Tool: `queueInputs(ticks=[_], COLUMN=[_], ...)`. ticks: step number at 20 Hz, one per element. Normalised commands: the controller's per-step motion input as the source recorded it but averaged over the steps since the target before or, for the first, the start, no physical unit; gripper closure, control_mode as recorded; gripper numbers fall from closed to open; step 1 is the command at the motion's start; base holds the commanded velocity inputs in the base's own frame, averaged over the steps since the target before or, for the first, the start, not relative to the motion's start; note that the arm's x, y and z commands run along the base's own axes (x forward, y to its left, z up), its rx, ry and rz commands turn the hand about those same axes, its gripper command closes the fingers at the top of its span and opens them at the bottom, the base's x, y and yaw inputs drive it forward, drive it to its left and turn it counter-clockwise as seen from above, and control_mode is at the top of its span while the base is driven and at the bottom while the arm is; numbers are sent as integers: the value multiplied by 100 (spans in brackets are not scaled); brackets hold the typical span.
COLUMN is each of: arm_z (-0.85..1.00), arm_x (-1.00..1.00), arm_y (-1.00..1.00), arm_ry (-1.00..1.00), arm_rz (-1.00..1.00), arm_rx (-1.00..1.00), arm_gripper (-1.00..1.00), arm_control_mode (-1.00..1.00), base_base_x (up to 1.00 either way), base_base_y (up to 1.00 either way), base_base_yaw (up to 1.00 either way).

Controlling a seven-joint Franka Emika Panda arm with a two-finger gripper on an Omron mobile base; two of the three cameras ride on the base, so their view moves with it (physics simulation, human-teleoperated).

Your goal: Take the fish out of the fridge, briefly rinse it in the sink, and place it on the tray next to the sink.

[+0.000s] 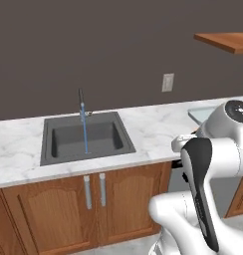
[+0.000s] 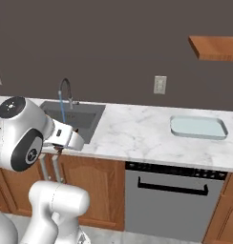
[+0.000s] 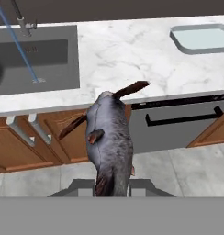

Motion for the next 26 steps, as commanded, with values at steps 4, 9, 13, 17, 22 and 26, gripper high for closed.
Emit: queueInputs(ticks=[4,9,13,17,22,26], arm_z=[0,0,0,0,0,0], arm_x=[0,0,0,0,18,78], arm_y=[0,0,0,0,0,4], arm_ry=[0,0,0,0,2,17], arm_rz=[0,0,0,0,1,10], arm_rx=[0,0,0,0,1,7], arm_gripper=[100,100,100,100,100,100], arm_control_mode=[100,100,100,100,-100,-100], base_base_x=[18,33,77,87,26,0], base_base_y=[0,-1,-7,-17,0,0], base_base_yaw=[0,0,0,0,0,0])
